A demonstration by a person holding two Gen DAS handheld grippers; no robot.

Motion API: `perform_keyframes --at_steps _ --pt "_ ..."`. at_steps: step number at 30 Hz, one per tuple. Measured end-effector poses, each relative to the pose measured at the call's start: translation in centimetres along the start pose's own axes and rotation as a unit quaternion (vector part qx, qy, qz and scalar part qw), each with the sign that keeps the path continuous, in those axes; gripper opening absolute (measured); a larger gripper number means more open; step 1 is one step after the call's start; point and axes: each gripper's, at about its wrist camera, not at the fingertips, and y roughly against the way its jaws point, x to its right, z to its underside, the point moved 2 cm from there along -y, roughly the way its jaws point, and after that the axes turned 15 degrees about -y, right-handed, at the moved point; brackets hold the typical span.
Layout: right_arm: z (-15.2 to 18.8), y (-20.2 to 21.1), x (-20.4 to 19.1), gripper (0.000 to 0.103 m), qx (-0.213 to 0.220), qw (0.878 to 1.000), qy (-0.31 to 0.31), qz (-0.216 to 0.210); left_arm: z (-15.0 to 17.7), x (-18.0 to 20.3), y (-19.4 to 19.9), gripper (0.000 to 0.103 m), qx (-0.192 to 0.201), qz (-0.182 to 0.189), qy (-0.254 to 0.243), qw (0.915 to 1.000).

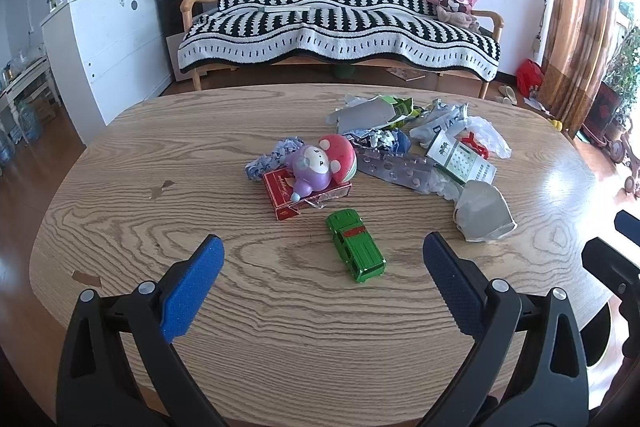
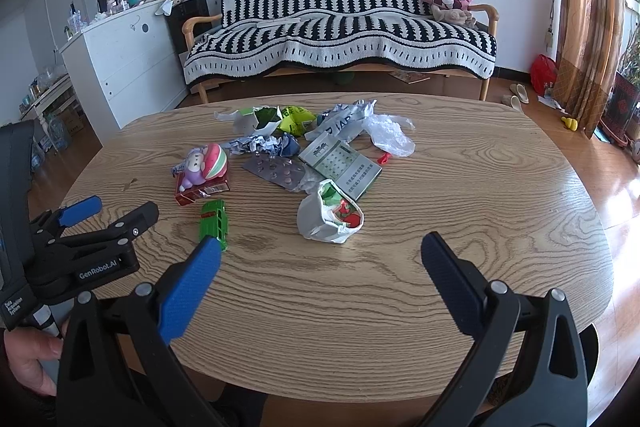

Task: Collect trash
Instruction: 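Grasp the mushroom toy with the left tool while the right tool grasps the white paper cup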

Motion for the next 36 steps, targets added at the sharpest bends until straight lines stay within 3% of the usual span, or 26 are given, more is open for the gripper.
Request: perform_keyframes --at_steps 9,15,18,27,30,31,33,35,36 --pt "-0.6 -0.9 1.4 0.097 -0.017 1.0 -0.014 0.003 -0.2 -4.4 -2.3 0.097 -0.019 0.019 -0.002 0.9996" --pt "-0.5 -3.6 2.5 0.097 -0.043 0.999 -0.007 0.012 -2.8 -1.9 -6.4 0.097 -0.033 0.045 -0.078 0.9954" --pt "-0.4 -5.4 3.1 0.097 -0.061 0.998 -0.007 0.018 -4.3 -0.8 -8.5 0.097 -0.034 0.046 -0.092 0.9941" --pt "-1.6 -9.9 3.0 0.097 -0.09 0.996 -0.016 -0.004 -5.2 -1.1 -14.4 0.096 -0.065 0.034 -0.07 0.9949" --pt "-1.8 -12.0 2.3 0.097 -0.099 0.995 -0.014 -0.003 -5.5 -1.4 -14.7 0.083 -0.064 0.033 -0.063 0.9954" --pt "-1.8 -12.9 2.1 0.097 -0.104 0.994 -0.016 -0.001 -5.5 -1.5 -14.8 0.072 -0.066 0.033 -0.059 0.9955" --pt "-1.8 -14.4 1.9 0.097 -0.113 0.993 -0.022 -0.001 -5.6 -1.6 -14.8 0.068 -0.063 0.038 -0.052 0.9959" --pt "-1.6 -15.8 1.9 0.087 -0.13 0.991 -0.03 -0.006 -5.6 -2.0 -14.5 0.059 -0.059 0.033 -0.047 0.9966" --pt "-1.5 -15.9 1.9 0.073 -0.134 0.99 -0.031 -0.008 -5.6 -2.1 -14.1 0.059 -0.055 0.028 -0.046 0.997"
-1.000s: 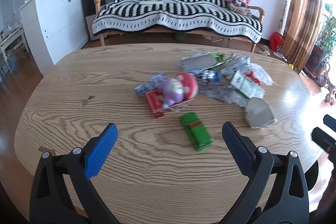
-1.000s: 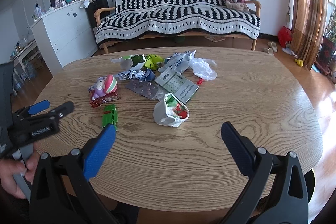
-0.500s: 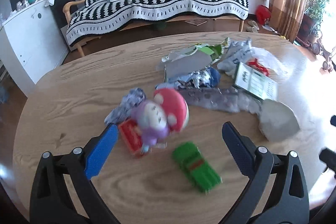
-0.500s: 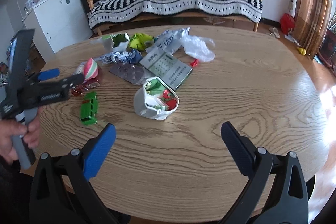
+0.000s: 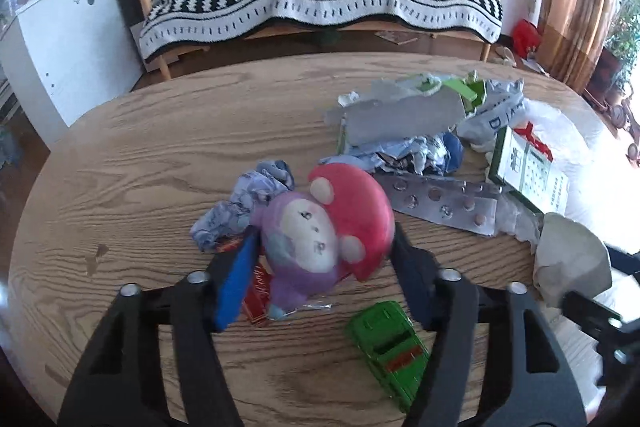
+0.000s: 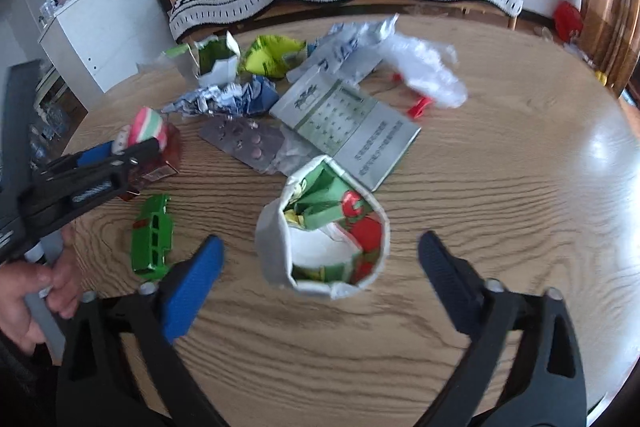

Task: Collect trash
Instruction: 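Grasp the mushroom toy with the left tool while the right tool grasps the white paper cup, then carry both items over the black bin and open both tools to drop them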

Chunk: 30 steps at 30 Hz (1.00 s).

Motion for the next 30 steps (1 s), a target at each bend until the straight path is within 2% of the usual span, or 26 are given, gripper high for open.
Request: perform_keyframes --at_steps 4,10,15,18,23,28,30 --pt "-0.1 0.8 -0.2 0.06 0.01 1.0 0.001 -0.005 0.0 -0.3 1.5 0.055 0.014 -0.01 0.002 0.9998" --pt "0.5 5.4 0.6 0.059 0.055 0.998 0.013 -0.024 -0.2 0.5 4.3 0.054 0.029 -0.002 0.002 0.9996" --pt "0.3 10.0 4.7 0.059 0.101 0.995 -0.002 -0.008 -1.2 3.4 6.1 0.054 0.043 0.027 0.001 0.9987" --pt "0.2 12.9 8.9 0.06 0.133 0.991 -0.026 0.018 -2.4 7.6 7.3 0.054 0.06 0.048 -0.025 0.9967" --pt "0.9 17.8 18.4 0.06 0.176 0.977 -0.09 0.082 -3.7 16.1 8.6 0.054 0.081 0.093 -0.074 0.9896" --pt "3.2 22.8 28.3 0.06 0.218 0.949 -0.165 0.155 -4.7 27.3 10.4 0.054 0.103 0.172 -0.129 0.9713" --pt "4.7 24.1 31.9 0.06 0.226 0.938 -0.192 0.182 -4.5 32.6 11.4 0.054 0.113 0.209 -0.156 0.9588"
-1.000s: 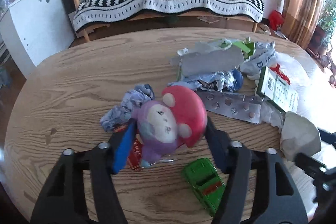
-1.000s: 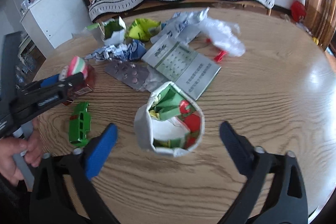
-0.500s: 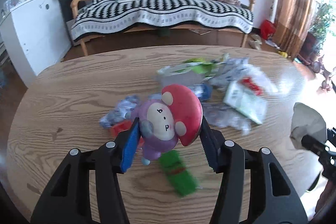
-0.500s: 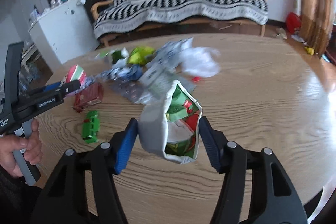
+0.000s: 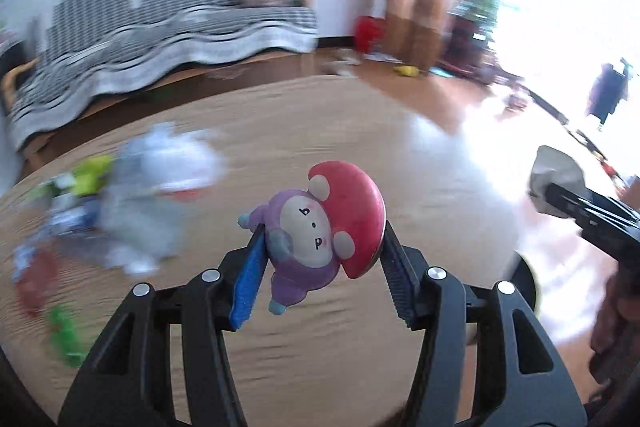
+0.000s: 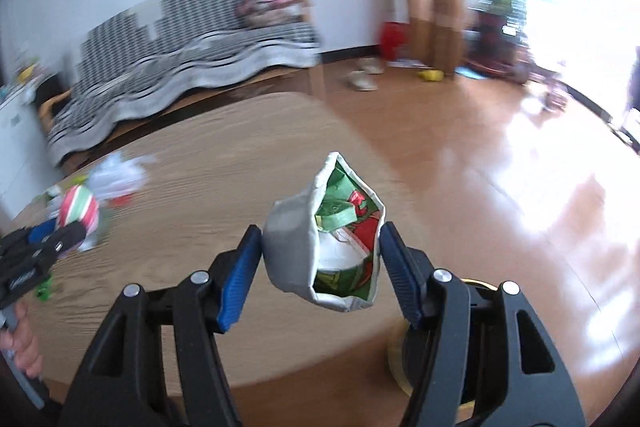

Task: Collect trash
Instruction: 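Carry both items over the black bin and open both tools to drop them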

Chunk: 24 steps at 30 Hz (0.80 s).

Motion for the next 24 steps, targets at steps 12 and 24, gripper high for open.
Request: perform_keyframes --at_steps 12,24 --pt "4.6 -5.6 21.9 0.06 -0.136 0.975 -0.144 0.096 -1.6 21.5 -7.3 0.054 -0.004 0.152 -0.099 0.9834" --pt "7.3 -8.7 25.8 0.068 -0.204 0.95 -0.22 0.087 -1.6 26.3 -11.7 0.054 -0.036 0.182 -0.115 0.976"
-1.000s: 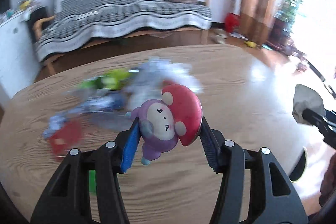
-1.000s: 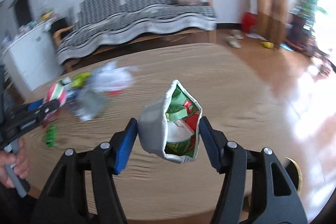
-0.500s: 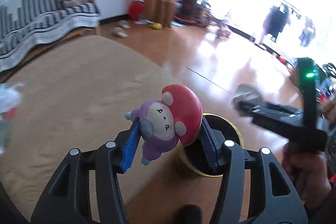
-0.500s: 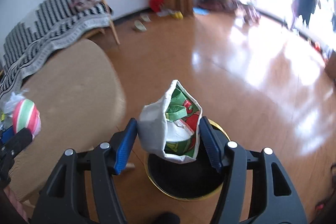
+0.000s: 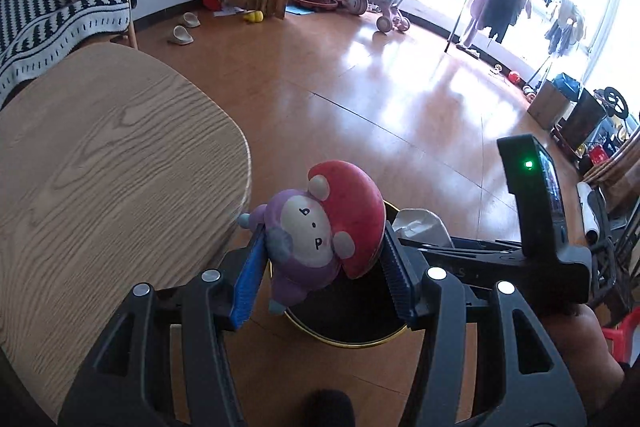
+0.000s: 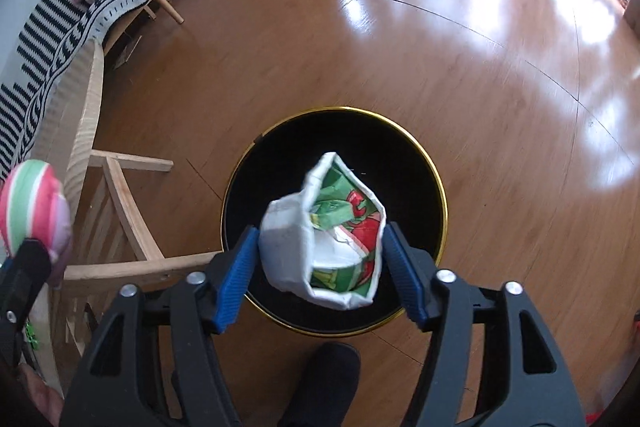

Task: Collect trash
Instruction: 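Carry both items over the black bin and open both tools to drop them, then swing both tools back over the table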

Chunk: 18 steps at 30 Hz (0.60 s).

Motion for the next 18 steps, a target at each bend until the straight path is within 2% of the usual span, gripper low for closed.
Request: perform_keyframes --at_steps 4,12,15,16,18 --pt "-0.8 0.1 -0.1 0.078 0.008 1.0 -0.014 -0.003 -0.3 0.1 -1.2 0.054 -0.005 0.006 0.005 1.0" --pt "-2.0 2.5 1.5 0.08 0.052 0.997 -0.059 0.0 -0.9 1.7 -3.1 0.055 -0.015 0.029 0.001 0.9995" --pt "-2.4 4.0 2.6 0.08 0.074 0.994 -0.083 0.001 -1.1 2.7 -3.9 0.058 -0.019 0.039 -0.009 0.999" --pt "-2.4 4.4 2.9 0.08 0.08 0.993 -0.09 0.0 -1.3 3.0 -4.1 0.061 -0.019 0.039 -0.013 0.999" --pt "-2.7 5.6 3.2 0.081 0.098 0.99 -0.102 -0.003 -1.4 3.3 -4.2 0.076 -0.016 0.038 -0.019 0.999"
